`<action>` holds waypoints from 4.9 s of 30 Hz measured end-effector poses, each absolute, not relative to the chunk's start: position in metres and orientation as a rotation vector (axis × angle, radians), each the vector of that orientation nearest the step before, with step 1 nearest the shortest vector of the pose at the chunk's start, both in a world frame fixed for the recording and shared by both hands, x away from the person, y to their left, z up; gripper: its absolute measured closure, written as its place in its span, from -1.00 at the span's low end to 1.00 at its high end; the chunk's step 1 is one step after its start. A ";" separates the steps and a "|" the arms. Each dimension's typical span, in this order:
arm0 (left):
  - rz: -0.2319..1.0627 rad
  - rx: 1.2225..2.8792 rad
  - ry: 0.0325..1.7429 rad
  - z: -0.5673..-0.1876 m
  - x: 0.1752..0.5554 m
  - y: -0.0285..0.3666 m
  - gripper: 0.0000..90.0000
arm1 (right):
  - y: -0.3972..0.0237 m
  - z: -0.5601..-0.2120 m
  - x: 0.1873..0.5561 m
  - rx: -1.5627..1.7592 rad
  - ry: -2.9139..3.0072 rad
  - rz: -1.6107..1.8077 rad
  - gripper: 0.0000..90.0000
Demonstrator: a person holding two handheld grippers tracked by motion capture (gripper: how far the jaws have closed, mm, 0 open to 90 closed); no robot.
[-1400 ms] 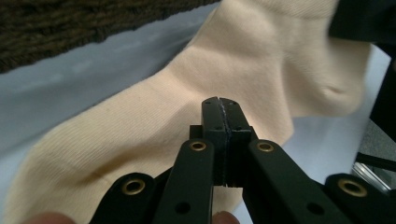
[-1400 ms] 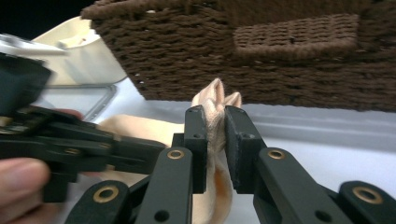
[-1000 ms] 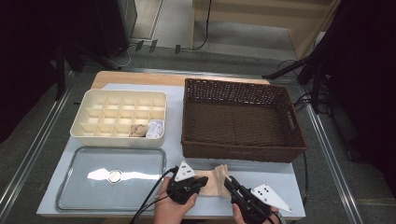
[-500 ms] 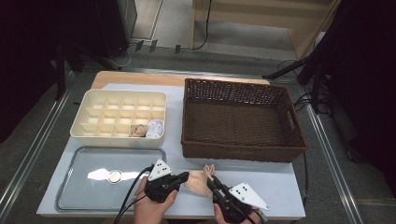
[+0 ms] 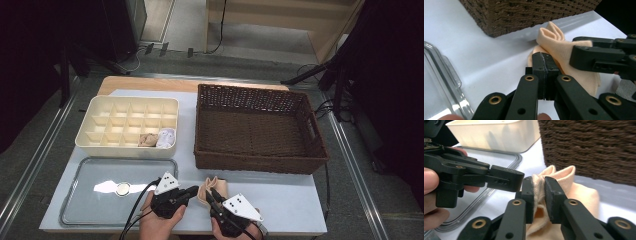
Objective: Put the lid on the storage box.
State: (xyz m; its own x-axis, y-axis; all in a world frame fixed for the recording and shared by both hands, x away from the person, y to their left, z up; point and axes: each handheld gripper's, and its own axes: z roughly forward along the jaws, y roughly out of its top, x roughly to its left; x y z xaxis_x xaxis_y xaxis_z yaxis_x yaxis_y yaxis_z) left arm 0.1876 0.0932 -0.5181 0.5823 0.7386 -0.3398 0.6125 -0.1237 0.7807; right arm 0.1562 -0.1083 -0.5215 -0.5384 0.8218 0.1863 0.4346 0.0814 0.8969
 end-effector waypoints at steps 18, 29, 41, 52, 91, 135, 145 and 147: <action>0.089 1.759 1.069 -0.505 0.182 0.096 0.92 | -0.155 -0.515 0.154 1.367 1.893 1.457 0.58; 0.114 1.871 1.091 -0.509 0.180 0.079 0.76 | -0.163 -0.529 0.155 1.480 1.901 1.385 0.48; 0.104 1.885 1.119 -0.512 0.182 0.089 0.97 | -0.151 -0.544 0.155 1.569 1.897 1.433 0.32; 0.073 1.895 1.120 -0.516 0.182 0.080 0.97 | -0.155 -0.541 0.161 1.582 1.949 1.425 0.88; 0.054 1.938 1.117 -0.529 0.194 0.038 1.00 | -0.158 -0.522 0.158 1.455 1.963 1.532 0.90; -0.053 1.749 1.135 -0.512 0.203 0.101 0.31 | -0.105 -0.538 0.154 1.268 2.031 1.441 0.77; -0.004 1.768 1.171 -0.511 0.211 0.081 0.11 | -0.097 -0.544 0.146 1.183 1.998 1.392 0.68; -0.006 1.774 1.179 -0.512 0.212 0.080 0.20 | -0.097 -0.544 0.145 1.180 2.003 1.398 0.66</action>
